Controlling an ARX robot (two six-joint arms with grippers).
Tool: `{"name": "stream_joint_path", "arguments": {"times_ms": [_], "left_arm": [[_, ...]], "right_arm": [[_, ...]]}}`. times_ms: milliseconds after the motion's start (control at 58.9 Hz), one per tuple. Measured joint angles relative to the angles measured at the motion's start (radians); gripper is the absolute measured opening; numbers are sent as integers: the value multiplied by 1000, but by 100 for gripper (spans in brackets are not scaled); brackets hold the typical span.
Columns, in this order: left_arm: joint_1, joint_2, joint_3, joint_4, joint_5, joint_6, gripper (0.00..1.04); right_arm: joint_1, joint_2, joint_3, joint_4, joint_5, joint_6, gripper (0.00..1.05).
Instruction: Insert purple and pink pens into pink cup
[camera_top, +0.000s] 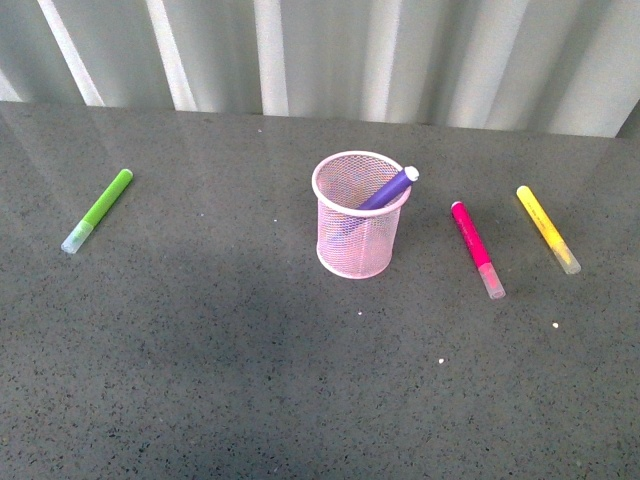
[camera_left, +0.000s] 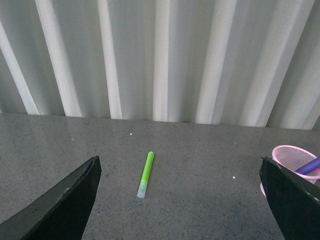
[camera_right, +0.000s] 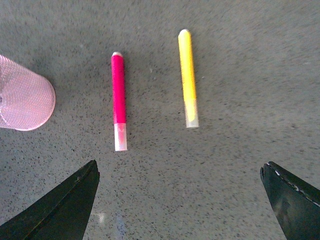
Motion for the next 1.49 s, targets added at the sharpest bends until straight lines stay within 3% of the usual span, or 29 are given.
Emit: {"name": "stream_joint_path", "arguments": {"times_ms": [339, 1001, 1493], "left_arm": [[0, 0, 0, 0, 0, 0, 98], [0, 0, 0, 0, 0, 0, 98], [0, 0, 0, 0, 0, 0, 98]], "right_arm": [[92, 314, 186, -3, 63, 30, 98], [104, 594, 458, -56, 88, 69, 98], [146, 722, 555, -76, 81, 74, 98]]}}
